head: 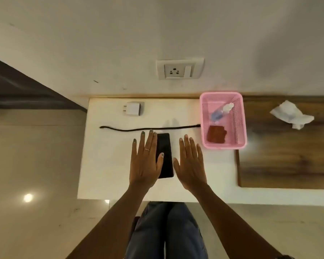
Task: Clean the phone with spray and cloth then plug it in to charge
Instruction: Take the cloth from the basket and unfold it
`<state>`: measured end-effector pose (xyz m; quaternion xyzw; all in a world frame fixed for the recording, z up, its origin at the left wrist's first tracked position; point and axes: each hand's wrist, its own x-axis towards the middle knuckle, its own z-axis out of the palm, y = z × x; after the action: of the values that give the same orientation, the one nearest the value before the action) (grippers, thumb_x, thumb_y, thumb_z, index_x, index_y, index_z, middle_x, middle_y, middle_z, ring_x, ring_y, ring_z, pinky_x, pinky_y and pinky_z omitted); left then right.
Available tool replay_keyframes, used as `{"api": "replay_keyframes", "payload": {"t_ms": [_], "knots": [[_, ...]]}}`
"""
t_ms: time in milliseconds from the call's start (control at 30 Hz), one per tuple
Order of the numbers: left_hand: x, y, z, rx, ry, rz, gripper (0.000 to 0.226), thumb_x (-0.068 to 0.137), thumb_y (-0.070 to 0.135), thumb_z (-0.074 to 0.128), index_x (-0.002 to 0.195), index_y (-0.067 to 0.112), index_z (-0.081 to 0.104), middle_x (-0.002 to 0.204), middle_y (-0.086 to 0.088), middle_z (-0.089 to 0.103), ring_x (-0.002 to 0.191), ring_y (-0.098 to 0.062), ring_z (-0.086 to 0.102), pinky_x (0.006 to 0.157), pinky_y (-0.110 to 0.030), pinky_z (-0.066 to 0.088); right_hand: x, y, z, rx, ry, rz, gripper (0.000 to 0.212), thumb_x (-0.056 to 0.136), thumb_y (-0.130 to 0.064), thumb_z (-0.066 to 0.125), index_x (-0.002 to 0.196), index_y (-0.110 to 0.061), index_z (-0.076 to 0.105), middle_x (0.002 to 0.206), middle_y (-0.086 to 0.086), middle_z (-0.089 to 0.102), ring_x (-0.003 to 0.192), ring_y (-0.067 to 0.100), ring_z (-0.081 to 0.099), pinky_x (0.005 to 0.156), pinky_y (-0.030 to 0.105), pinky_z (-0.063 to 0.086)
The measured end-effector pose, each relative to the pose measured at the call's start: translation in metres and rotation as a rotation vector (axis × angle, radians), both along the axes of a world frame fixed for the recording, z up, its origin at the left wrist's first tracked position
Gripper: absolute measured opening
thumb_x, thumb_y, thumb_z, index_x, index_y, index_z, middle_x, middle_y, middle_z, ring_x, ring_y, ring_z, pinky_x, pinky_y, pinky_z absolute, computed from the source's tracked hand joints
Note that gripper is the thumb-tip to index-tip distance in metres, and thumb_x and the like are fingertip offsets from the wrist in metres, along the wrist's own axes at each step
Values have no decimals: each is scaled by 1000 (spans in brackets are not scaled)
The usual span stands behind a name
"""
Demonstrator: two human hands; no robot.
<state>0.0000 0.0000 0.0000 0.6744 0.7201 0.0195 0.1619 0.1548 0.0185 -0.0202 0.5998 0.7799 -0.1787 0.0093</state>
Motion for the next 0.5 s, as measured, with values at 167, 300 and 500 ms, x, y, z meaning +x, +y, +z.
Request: {"api": "replay_keyframes", "payload": {"t_ms": [167, 300, 500], "knots": [[7, -7, -48, -18, 45, -3, 63, 97, 46, 19, 149, 12, 24, 157, -8, 22, 145, -27, 15, 117, -45, 7, 6, -9, -46, -9, 7, -23, 64, 96, -47, 12, 143, -8, 32, 151, 14, 26, 139, 31, 23, 112, 45, 13], [13, -11, -82, 22, 33, -9, 63, 96, 45, 21, 149, 11, 25, 157, -8, 23, 145, -27, 14, 117, -46, 8, 9, -14, -79, 10, 56, -53, 62, 96, -47, 19, 143, -8, 30, 152, 13, 26, 140, 28, 21, 113, 41, 12], [17, -19, -116, 67, -5, -16, 63, 96, 45, 23, 150, 13, 22, 158, -5, 20, 146, -24, 9, 117, -42, 3, 5, -22, -109, 86, 124, -115, 63, 95, -46, 23, 145, -8, 27, 154, 9, 21, 143, 24, 12, 117, 39, 9]]}}
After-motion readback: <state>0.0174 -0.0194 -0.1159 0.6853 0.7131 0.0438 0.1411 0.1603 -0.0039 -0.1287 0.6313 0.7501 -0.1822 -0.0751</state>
